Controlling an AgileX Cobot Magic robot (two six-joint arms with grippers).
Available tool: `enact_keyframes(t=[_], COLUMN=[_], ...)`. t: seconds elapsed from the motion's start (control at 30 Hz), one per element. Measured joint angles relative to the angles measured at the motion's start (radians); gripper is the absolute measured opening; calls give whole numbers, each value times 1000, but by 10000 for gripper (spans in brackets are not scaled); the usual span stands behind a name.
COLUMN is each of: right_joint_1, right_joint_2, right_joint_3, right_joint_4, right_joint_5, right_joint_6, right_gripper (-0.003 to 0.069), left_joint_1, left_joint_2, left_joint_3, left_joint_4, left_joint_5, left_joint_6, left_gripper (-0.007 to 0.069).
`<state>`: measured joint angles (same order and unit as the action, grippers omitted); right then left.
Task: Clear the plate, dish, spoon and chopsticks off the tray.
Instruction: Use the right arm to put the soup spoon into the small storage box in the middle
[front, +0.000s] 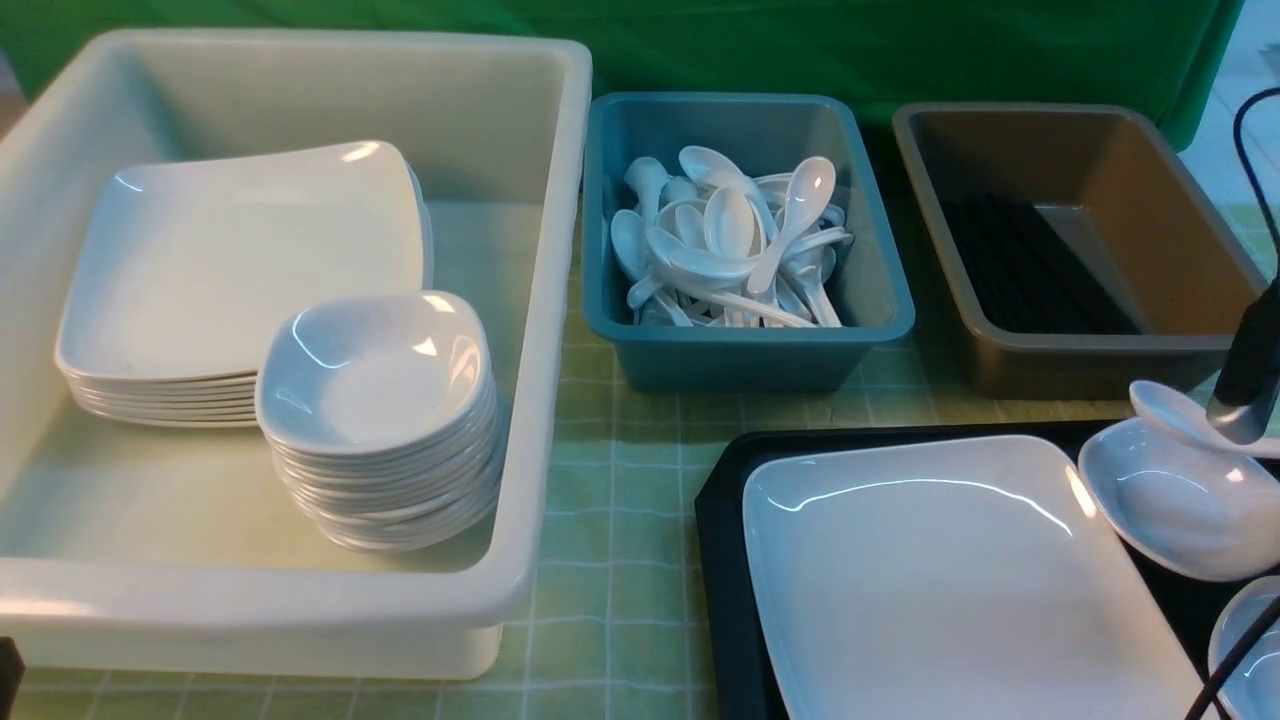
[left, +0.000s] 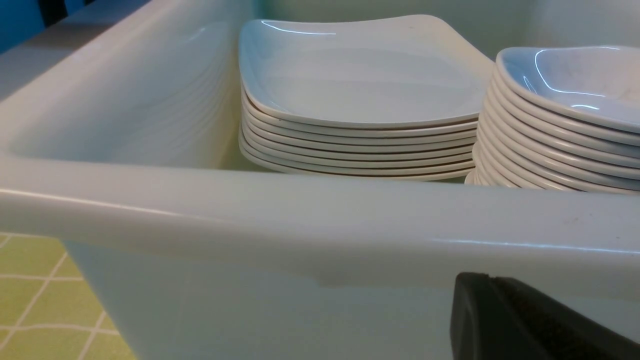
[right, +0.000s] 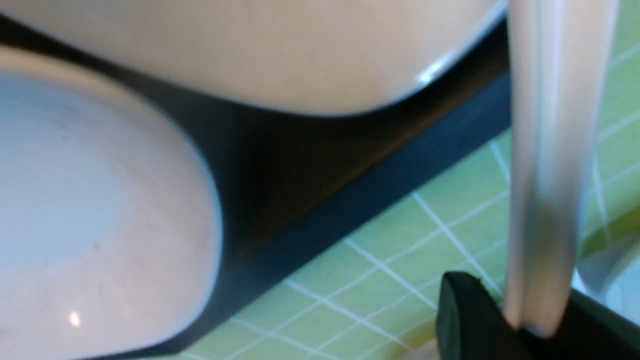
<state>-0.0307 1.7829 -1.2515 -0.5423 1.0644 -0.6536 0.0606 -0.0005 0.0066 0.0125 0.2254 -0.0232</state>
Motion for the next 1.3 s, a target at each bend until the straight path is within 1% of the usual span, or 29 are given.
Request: enact_keyframes(t=[0.2,0.27,0.33,0.43,0.47,0.5,0.53,0.57,0.63,0.67,0.7,0.73,0.77,0.8,0.83,0.9,0.97,1.0,1.03,1.07,1.1,1.17,1.2,1.23,1.3], right_joint_1=[18,78,140,260,307,314,365,391,422,431,443,446,450,450,451,452,458,461,462,466,467,468,468,468,468], right_joint_2=[-146,-214,-229,-209,-184,-180,-134,-100,-31,10,59,92,139,146,195,242,286,300,301,306,306,304,300,299,282], right_joint_3=[0,-3,-26,-84,-117,-123,-170,-201,-270,-299,-343,-372,-413,-420,-464,-511,-542,-551,-551,-558,-563,-578,-587,-590,-620], right_joint_4=[76,129,144,159,166,167,179,188,211,227,248,264,292,297,331,364,379,387,388,394,396,398,401,400,401], right_joint_5=[-42,-125,-158,-197,-213,-218,-246,-262,-288,-308,-336,-349,-372,-372,-388,-395,-396,-396,-396,-386,-376,-327,-290,-273,-170], right_joint_6=[-25,-24,7,164,250,265,373,436,546,620,720,759,838,848,900,929,954,971,973,982,985,992,994,994,961], right_gripper=[106,106,106,106,106,106,106,106,106,106,106,106,106,106,106,108,129,161,167,218,249,312,330,335,330], left_joint_1=[0,0,0,0,0,0,0,0,0,0,0,0,0,0,0,0,0,0,0,0,0,0,0,0,0], left_joint_2=[0,0,0,0,0,0,0,0,0,0,0,0,0,0,0,0,0,0,0,0,0,0,0,0,0], left_joint_3=[0,0,0,0,0,0,0,0,0,0,0,0,0,0,0,0,0,0,0,0,0,0,0,0,0], left_joint_4=[0,0,0,0,0,0,0,0,0,0,0,0,0,0,0,0,0,0,0,0,0,0,0,0,0], left_joint_5=[0,0,0,0,0,0,0,0,0,0,0,0,0,0,0,0,0,0,0,0,0,0,0,0,0], left_joint_6=[0,0,0,-2,-1,-1,-1,-1,-1,-1,-1,-1,-1,-1,-1,-1,-1,-1,-1,-1,1,1,1,1,1], left_gripper=[-1,-1,-1,-1,-1,-1,-1,-1,-1,-1,-1,-1,-1,-1,-1,-1,-1,-1,-1,-1,-1,-1,-1,-1,-1])
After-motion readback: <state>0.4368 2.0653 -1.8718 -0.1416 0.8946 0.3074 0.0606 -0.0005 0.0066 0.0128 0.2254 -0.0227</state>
